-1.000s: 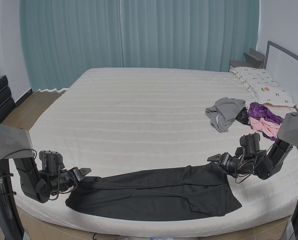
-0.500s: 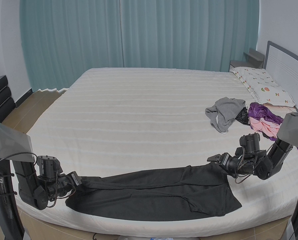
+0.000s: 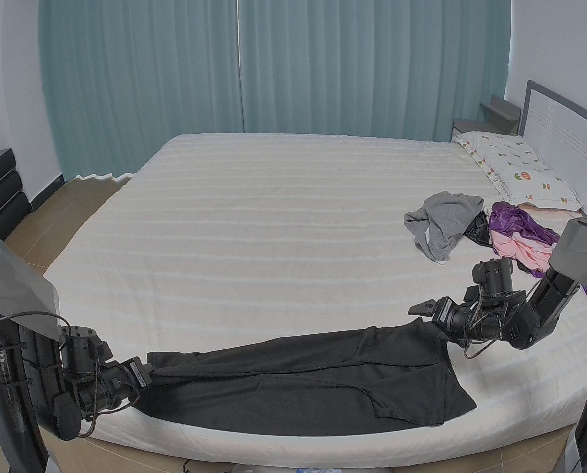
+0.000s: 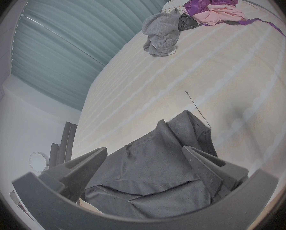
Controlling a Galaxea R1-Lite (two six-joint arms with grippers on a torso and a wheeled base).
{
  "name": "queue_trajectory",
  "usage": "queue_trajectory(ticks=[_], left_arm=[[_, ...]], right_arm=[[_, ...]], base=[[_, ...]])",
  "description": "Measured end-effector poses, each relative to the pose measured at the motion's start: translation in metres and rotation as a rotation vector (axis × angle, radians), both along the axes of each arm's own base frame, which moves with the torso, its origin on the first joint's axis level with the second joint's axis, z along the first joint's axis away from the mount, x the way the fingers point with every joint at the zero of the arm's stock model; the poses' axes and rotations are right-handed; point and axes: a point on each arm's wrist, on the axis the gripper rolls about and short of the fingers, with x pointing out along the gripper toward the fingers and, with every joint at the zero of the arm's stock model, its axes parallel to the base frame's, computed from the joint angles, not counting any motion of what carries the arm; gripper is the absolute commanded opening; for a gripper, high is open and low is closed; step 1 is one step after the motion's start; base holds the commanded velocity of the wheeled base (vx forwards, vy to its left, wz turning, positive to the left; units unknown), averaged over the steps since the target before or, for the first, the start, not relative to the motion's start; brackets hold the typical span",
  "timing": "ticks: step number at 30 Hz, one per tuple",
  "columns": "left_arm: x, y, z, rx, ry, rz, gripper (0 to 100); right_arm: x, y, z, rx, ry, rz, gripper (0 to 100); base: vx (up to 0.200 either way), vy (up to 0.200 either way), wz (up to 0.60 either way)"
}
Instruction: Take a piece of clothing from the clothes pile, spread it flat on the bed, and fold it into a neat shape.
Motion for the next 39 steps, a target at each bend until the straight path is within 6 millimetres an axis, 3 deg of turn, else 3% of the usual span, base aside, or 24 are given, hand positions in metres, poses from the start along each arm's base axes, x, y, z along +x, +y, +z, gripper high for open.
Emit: queue_trajectory(ticks=[9, 19, 39], left_arm=[[-0.005, 0.000, -0.005, 0.000, 0.037, -0.002, 0], [-0.005, 0.000, -0.003, 0.001, 0.031, 0.006, 0], [-0.005, 0.001, 0.000, 0.001, 0.017, 0.013, 0]], right_arm=[[-0.013, 0.003, 0.010, -0.042, 0.098, -0.069, 100], [-0.037, 0.008, -0.009, -0.123, 0.192, -0.142, 100], [-0.012, 0.018, -0.023, -0.261, 0.141, -0.082, 100]], base=[[0.000, 0.000, 0.00], [0.000, 0.000, 0.00], [0.000, 0.000, 0.00]])
